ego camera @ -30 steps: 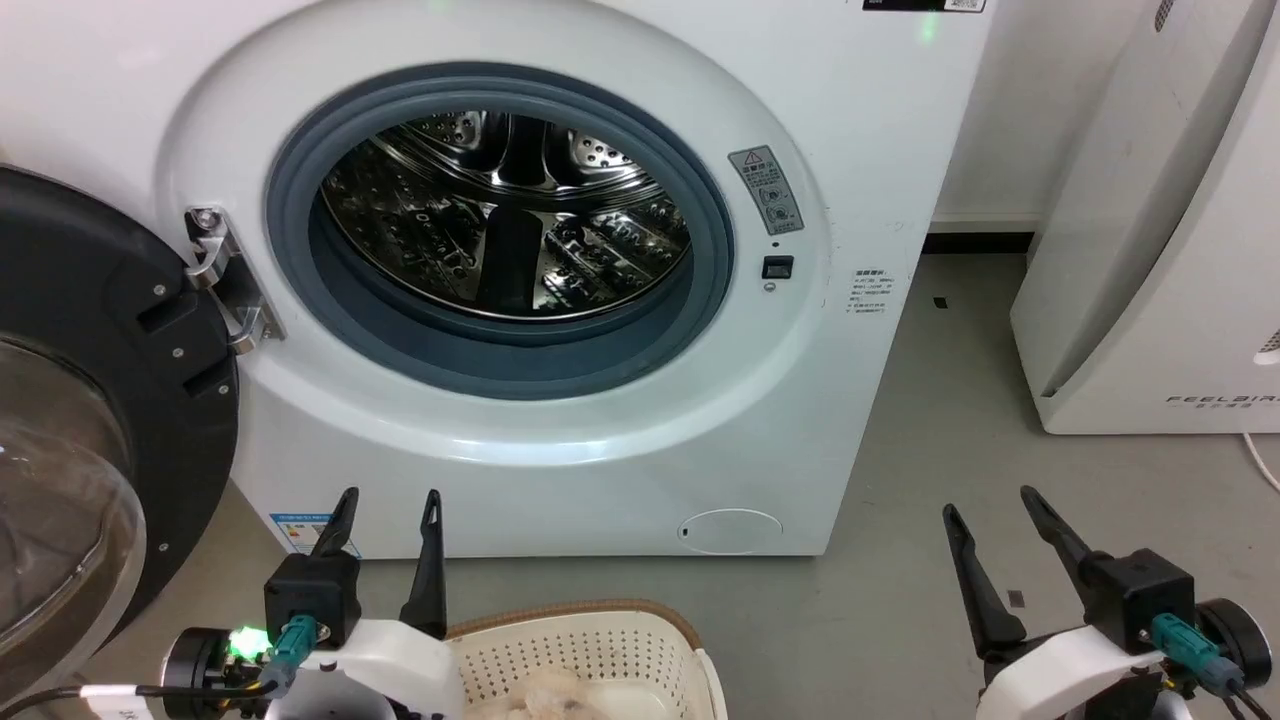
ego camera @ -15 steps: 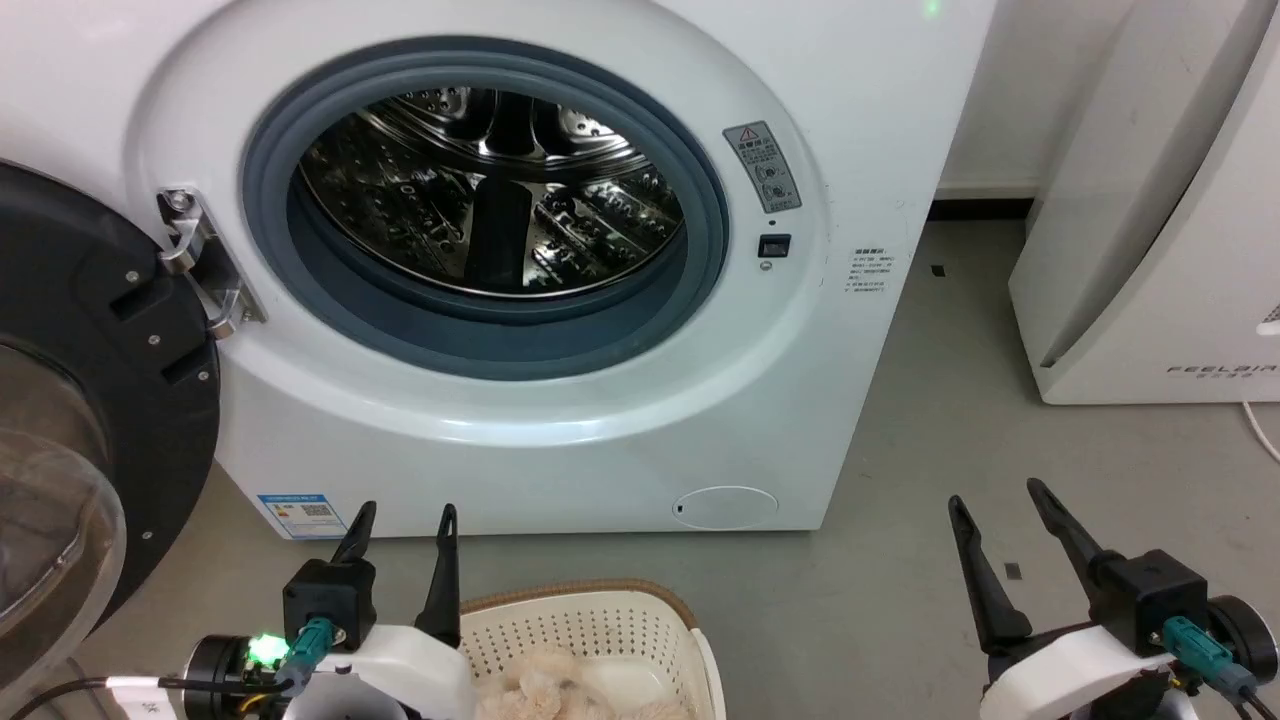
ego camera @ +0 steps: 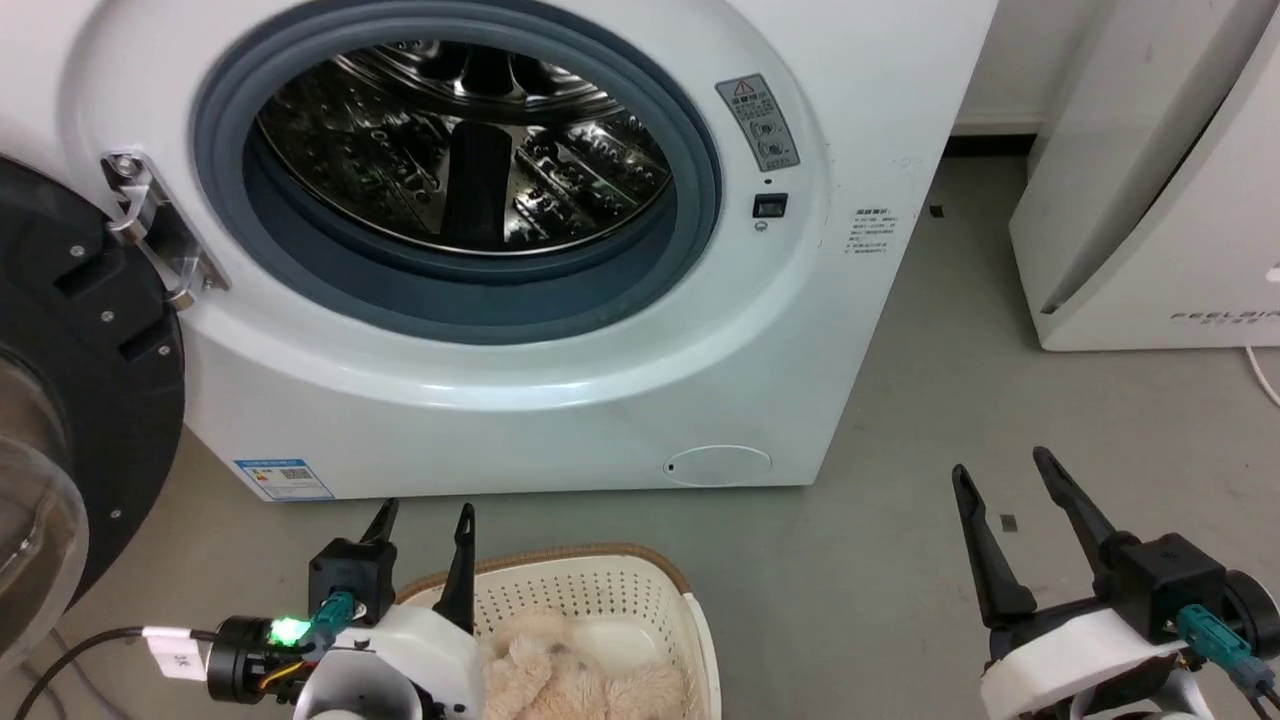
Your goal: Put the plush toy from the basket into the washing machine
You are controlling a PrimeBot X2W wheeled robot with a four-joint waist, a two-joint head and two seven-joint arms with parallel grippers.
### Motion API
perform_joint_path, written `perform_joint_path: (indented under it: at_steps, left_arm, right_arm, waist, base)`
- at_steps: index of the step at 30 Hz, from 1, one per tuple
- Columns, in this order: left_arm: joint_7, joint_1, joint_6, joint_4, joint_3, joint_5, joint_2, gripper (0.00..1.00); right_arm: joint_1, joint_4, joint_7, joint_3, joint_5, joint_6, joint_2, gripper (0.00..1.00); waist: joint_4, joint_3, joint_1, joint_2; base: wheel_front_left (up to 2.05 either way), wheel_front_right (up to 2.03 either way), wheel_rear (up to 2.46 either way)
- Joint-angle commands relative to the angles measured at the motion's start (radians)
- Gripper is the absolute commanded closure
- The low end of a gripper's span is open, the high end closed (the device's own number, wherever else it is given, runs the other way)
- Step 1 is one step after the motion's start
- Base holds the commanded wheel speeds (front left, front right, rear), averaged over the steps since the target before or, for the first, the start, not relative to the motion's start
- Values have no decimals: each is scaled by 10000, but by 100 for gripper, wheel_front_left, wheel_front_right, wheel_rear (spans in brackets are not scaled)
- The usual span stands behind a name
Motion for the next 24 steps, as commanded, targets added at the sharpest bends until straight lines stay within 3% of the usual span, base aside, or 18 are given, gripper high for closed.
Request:
perform_joint_path:
  at_steps: [1,24]
  left_arm:
    - [-44,-194,-42,150,-57,-67,48,0]
    - [-265,-1769,-239,3195,-433,-606,420,0]
  right_arm:
    - [-170,-77,-80,13,52,-3,-1,0]
    - [-535,-351,-558,68,164,-5,-1,0]
  waist:
    - [-28,86,-1,0]
    - [-330,1391,-1,0]
  base:
    - [0,0,0]
    - [0,0,0]
